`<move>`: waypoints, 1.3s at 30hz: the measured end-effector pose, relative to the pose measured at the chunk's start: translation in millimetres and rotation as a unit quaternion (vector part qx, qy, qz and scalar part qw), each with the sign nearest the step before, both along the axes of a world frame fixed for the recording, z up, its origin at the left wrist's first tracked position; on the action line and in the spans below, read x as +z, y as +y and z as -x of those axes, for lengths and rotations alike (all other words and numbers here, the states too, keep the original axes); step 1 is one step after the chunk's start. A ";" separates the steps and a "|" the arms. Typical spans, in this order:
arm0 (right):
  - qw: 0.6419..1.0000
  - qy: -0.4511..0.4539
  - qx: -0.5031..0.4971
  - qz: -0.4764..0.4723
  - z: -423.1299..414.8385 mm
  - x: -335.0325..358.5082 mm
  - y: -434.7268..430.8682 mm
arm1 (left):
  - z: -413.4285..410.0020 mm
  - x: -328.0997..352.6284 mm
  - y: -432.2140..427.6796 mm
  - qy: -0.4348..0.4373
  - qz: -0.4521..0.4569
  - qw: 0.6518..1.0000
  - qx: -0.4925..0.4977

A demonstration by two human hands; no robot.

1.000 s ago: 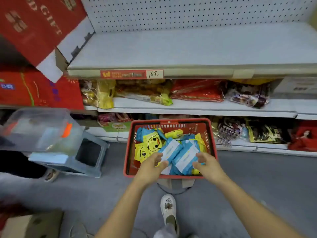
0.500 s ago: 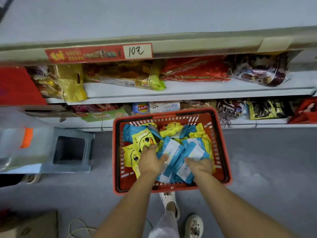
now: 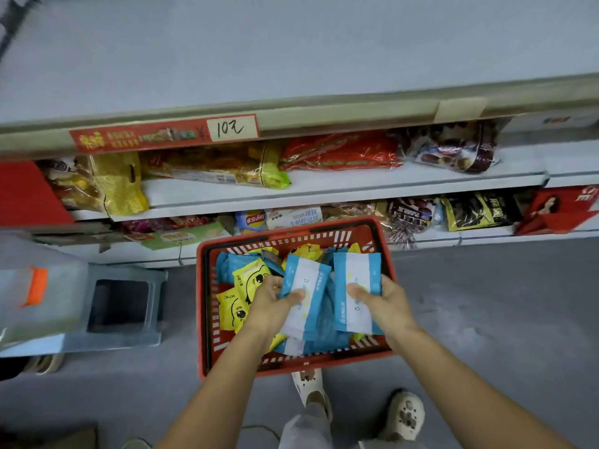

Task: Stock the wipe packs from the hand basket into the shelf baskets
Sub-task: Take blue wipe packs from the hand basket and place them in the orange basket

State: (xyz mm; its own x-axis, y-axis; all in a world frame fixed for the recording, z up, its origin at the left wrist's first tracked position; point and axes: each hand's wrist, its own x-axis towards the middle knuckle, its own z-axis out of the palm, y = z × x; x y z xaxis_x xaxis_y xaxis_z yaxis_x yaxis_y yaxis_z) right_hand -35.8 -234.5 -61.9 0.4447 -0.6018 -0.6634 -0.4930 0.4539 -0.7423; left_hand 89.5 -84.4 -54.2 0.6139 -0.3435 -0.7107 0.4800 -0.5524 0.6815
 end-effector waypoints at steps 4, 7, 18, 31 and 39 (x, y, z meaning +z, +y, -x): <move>0.998 -0.042 0.031 0.040 17.3 35.9 -33.5 | 17.5 37.4 -30.0 -0.021 0.084 0.996 0.007; 0.992 -0.071 0.057 0.089 37.0 59.9 -67.5 | 40.4 58.4 -65.6 -0.103 0.076 0.992 0.005; 0.963 -0.109 0.107 0.223 185.8 143.4 -265.5 | 195.8 124.9 -248.0 -0.225 0.108 0.967 0.054; 0.953 -0.186 -0.016 0.240 286.1 214.8 -469.9 | 260.9 226.6 -464.4 -0.249 0.223 0.942 -0.037; 0.939 -0.204 -0.001 0.279 275.6 242.5 -622.8 | 243.3 251.6 -618.9 -0.261 0.259 0.925 -0.100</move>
State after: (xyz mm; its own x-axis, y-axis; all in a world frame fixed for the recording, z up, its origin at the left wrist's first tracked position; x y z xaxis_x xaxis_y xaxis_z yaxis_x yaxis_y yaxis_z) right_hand -311.4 -857.3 180.5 0.5920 -0.8057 -0.0207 -0.1168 -0.0603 -0.9913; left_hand -153.8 -703.3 197.5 0.7149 -0.6979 -0.0439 -0.0654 -0.1293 0.9894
